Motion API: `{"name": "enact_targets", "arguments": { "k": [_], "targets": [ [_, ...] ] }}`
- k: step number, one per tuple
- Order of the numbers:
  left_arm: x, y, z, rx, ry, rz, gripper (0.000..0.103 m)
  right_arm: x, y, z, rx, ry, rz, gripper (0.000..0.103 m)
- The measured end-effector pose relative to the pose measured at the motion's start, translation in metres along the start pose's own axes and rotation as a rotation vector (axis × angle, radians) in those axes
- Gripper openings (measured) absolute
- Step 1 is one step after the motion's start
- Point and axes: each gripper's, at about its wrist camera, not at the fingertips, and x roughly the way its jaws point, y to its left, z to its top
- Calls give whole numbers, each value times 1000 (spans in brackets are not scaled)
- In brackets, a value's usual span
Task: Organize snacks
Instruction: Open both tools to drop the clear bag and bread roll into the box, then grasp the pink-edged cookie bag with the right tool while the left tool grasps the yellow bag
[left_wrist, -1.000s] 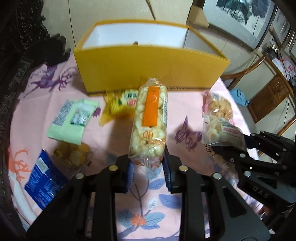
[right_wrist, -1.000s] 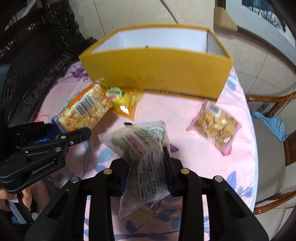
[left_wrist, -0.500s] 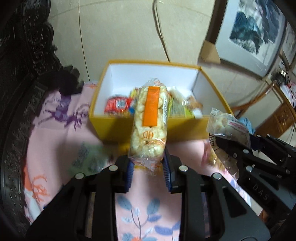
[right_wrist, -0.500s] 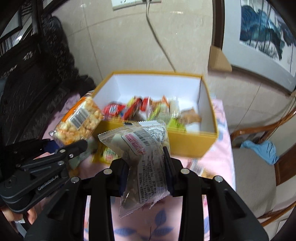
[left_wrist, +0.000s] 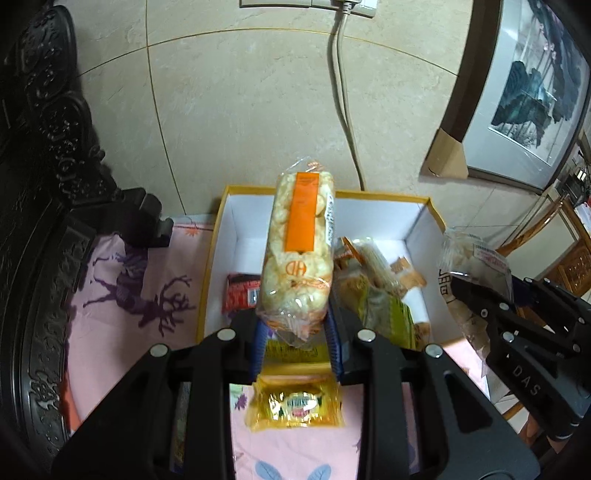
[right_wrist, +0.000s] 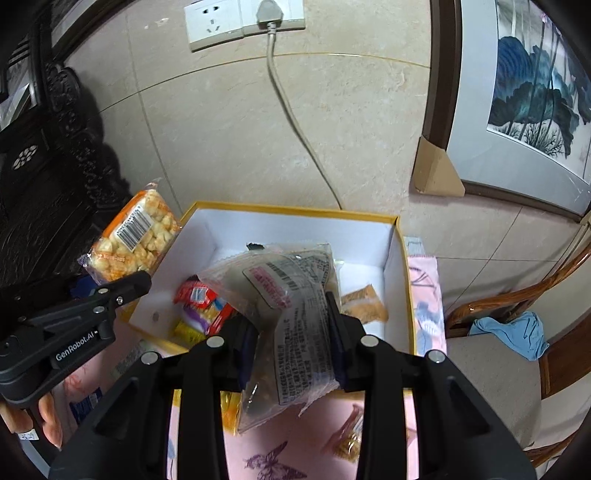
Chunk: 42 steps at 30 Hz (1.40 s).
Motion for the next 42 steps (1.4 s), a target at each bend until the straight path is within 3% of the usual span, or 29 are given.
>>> {"name": "enact_targets", "arguments": {
  "k": [3, 4, 5, 6, 11, 15, 19, 22, 27, 32, 36, 39, 42],
  "targets": [
    [14, 3, 12, -2, 43, 10, 30, 15, -5, 16, 18, 27, 2, 38],
    [16, 5, 15, -11, 42, 20, 50, 20, -6, 19, 22, 41, -1, 42],
    [17, 9, 19, -22, 33, 49, 67, 25, -8, 23, 24, 56, -15, 57],
    [15, 12, 22, -29, 12, 71, 85, 26, -9, 26, 23, 61, -34, 64],
    [2, 28, 19, -60, -8, 67, 85, 18, -18, 22, 12, 47, -30, 64],
    [-9, 33, 1, -59, 4, 38, 85, 5, -38, -2, 31, 87, -13, 64],
    [-26, 43, -42, -80, 2, 2, 87, -11, -65, -47, 65, 97, 23, 64],
    [-30, 54, -81, -133, 40, -21, 87, -18, -74, -89, 11, 115, 72, 64],
    [-25, 55, -139, -131, 157, -49, 87, 7, -73, -144, -211, 217, 95, 64],
    [-26, 48, -179, -47, 232, -37, 87, 40, -79, -157, -318, 279, 123, 64],
    [-26, 52, -193, -40, 266, -21, 87, 67, -86, -160, -330, 339, 161, 68],
    [-26, 54, -193, -40, 269, -14, 87, 74, -96, -163, -225, 368, 204, 78],
    [-23, 52, -190, -37, 263, -22, 87, 75, -86, -178, -212, 427, 247, 79]
  ]
}}
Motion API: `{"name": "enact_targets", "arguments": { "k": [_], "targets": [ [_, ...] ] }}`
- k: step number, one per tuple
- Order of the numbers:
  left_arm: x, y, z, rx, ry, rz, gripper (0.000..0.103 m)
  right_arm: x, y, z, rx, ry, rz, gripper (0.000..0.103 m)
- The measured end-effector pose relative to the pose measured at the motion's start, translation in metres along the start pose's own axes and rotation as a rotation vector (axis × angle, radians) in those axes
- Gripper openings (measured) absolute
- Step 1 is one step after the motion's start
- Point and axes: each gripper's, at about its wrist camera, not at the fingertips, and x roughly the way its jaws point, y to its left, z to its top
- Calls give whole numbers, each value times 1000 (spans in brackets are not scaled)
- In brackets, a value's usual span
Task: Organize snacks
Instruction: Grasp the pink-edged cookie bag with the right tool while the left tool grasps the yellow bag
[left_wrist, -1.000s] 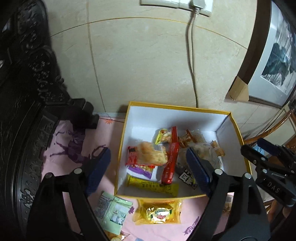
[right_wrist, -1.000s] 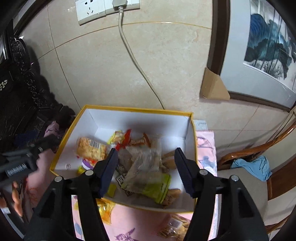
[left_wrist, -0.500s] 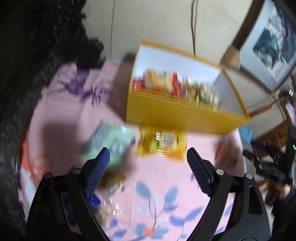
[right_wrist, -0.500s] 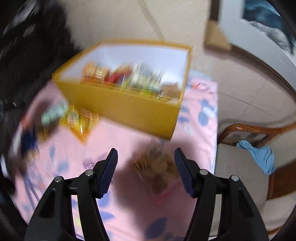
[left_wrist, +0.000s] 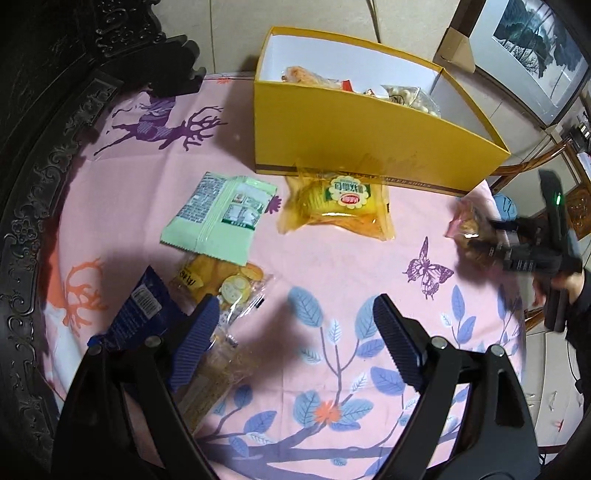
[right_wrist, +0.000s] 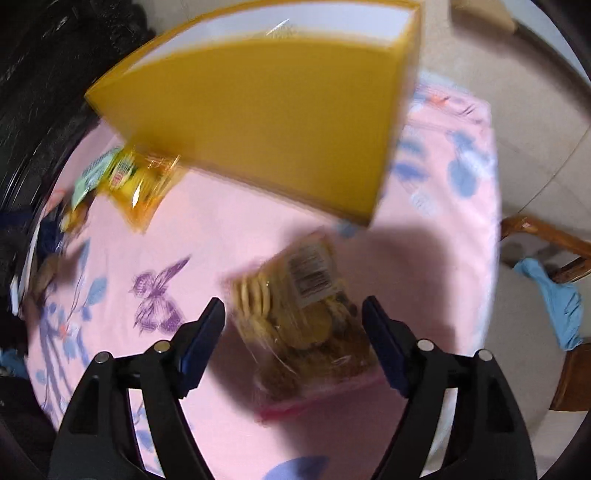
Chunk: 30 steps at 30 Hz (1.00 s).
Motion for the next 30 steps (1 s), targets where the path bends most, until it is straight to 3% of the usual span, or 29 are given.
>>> {"name": "enact_targets", "arguments": {
  "k": [3, 6, 9, 11, 14, 18, 20, 24, 30],
  "targets": [
    [5, -8, 8, 45, -34, -29, 87, 7, 35, -20, -85, 0, -60, 88],
    [20, -23, 22, 156, -93, -48, 87, 10, 67, -34, -72, -10, -60, 89],
    [43, -32, 43, 218, -96, -52, 87, 13, 93, -43, -54, -15, -94, 91],
    [61, -30, 59, 197, -62, -52, 87, 16, 104, -47, -31, -22, -147, 93],
    [79, -27, 73, 114, -32, -94, 87, 14, 104, -48, 47, -47, -153, 94],
    [94, -40, 82, 124, -20, -100, 87, 14, 98, -45, 106, -64, -135, 96],
    [103, -49, 84, 141, -6, -80, 87, 15, 98, -43, 103, -58, -137, 97],
    [113, -64, 85, 152, -6, -41, 99, 20, 96, -36, 107, -52, -146, 99],
    [137, -78, 79, 201, -2, 120, 101, 34, 108, -19, 112, -36, -187, 102]
  ]
}}
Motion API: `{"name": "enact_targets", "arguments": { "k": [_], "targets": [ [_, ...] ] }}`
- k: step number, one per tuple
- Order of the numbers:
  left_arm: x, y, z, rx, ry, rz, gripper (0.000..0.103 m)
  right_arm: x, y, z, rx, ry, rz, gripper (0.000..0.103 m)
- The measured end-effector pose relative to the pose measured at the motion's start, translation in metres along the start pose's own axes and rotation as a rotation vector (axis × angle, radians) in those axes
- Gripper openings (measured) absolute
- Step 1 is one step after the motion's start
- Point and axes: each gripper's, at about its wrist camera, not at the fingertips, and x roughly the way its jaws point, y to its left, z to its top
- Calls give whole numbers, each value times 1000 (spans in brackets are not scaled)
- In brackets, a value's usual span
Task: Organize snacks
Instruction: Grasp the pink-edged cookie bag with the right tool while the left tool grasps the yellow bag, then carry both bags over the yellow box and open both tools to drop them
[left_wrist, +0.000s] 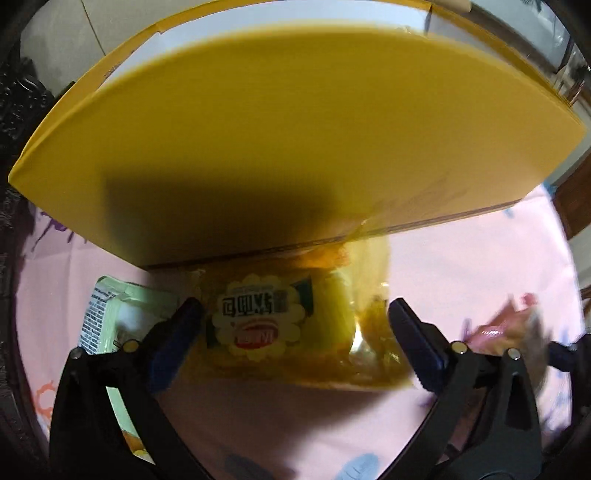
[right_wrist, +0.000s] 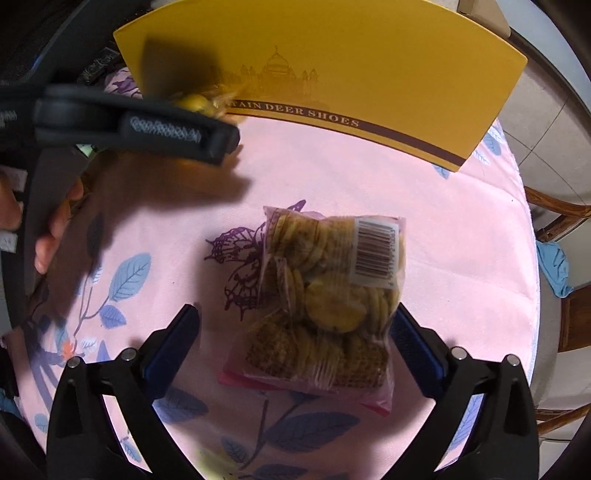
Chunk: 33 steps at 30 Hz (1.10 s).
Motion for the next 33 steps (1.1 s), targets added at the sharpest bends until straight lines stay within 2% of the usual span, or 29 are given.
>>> {"name": "enact_targets", "arguments": {
  "k": [3, 4, 6, 8, 19, 26, 28, 33],
  "targets": [
    [-3, 4, 0, -38, -27, 9, 82, 2, 1, 7, 37, -16, -2, 99],
    [-5, 9, 0, -66, -33, -2, 76, 0, -3, 8, 70, -40, -3, 84],
    [-8, 13, 1, -76, -37, -23, 74, -4, -13, 13, 100, -69, -49, 62],
    [-10, 14, 0, -74, -40, -24, 73, -5, -23, 19, 139, -70, -18, 54],
    [-52, 3, -22, -54, -76, -70, 71, -10, -16, 27, 159, -78, -5, 50],
    [-86, 21, -36, -118, -116, -91, 71, -46, 3, 18, 153, -143, 0, 50],
    [-92, 13, -42, -132, -128, -94, 71, -60, 0, 15, 147, -163, 0, 50],
    [-114, 21, -45, -161, -149, -102, 71, -89, -2, 16, 133, -212, 2, 50]
  ]
}}
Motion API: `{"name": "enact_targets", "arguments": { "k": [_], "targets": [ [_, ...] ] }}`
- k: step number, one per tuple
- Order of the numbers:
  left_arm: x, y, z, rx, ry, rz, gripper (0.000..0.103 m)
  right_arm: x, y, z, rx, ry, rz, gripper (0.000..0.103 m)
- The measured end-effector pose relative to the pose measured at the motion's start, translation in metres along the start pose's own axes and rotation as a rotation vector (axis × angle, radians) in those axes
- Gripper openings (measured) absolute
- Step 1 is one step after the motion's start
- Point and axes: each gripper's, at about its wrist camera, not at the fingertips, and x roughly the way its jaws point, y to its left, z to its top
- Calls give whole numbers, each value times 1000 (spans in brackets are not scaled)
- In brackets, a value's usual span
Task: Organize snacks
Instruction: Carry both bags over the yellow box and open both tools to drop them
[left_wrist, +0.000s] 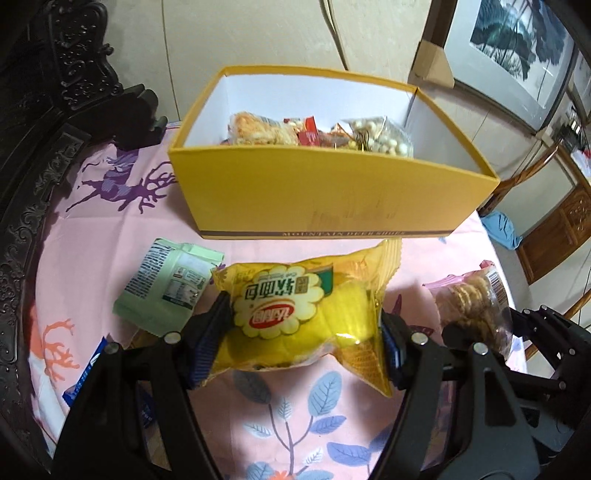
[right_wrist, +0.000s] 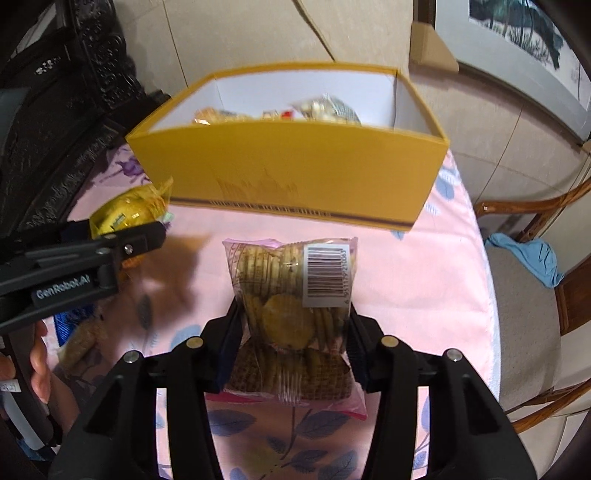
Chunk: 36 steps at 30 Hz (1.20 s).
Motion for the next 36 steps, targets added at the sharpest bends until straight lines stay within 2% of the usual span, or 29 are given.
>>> {"name": "enact_targets", "arguments": {
  "k": [7, 12, 15, 19, 22, 26, 36],
  "targets": [
    [-17, 1, 10, -22, -21, 0, 71, -16, 13, 12, -5, -27, 30, 50],
    [-22, 5, 24, -46, -29, -11, 71, -16, 18, 24, -33, -35, 12, 50],
    [-25, 8, 40, -45, -41, -13, 71, -15, 15, 42, -43, -49, -1, 50],
    [-29, 9, 78, -34, -75, -7, 71, -23, 7, 82, -57, -101, -26, 50],
    [-24, 7, 111, -24, -85, 12, 71, -24, -2, 115, -29, -128, -35, 50],
    [-12, 4, 138, -13, -84, 26, 71, -17, -17, 144, 33, -134, -37, 50],
    [4, 2, 167, 4, -78, 42, 73, 3, -33, 176, 39, -132, -57, 52]
  ]
}}
